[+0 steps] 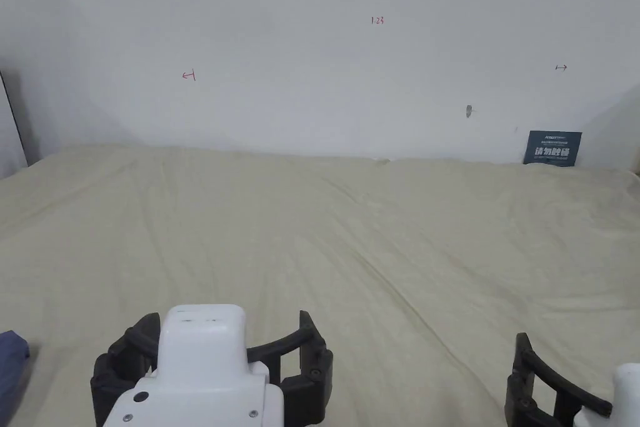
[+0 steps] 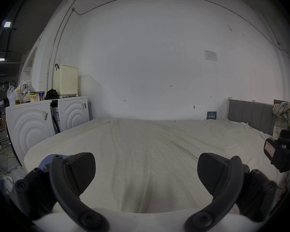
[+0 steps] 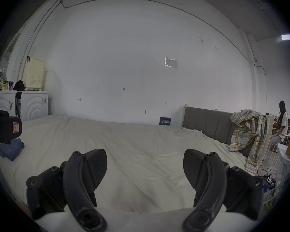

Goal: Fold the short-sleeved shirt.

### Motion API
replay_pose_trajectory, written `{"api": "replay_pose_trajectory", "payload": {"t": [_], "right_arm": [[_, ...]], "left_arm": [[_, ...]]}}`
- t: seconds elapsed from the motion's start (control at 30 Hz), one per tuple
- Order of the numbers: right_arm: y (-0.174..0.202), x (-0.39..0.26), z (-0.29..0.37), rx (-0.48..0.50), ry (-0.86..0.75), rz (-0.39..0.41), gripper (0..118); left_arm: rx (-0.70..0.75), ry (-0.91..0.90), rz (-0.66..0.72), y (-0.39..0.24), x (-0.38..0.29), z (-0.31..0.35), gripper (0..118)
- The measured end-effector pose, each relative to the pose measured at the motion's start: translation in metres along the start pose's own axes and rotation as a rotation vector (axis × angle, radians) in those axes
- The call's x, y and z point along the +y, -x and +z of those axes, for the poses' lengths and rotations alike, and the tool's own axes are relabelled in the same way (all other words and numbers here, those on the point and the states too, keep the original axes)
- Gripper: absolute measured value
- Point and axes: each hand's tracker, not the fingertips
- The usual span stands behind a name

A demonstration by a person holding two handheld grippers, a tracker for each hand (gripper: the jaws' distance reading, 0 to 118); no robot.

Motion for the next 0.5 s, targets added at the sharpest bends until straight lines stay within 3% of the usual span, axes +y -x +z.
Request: {"api": "replay_pose_trajectory", "payload": {"t": [0.5], "right_arm": [[-0.003, 0.003, 0.004, -0.019, -0.006, 0.009, 96]], "left_arm": [[0.014, -0.003, 0.048, 0.011, 0.011, 0.005, 118]]}}
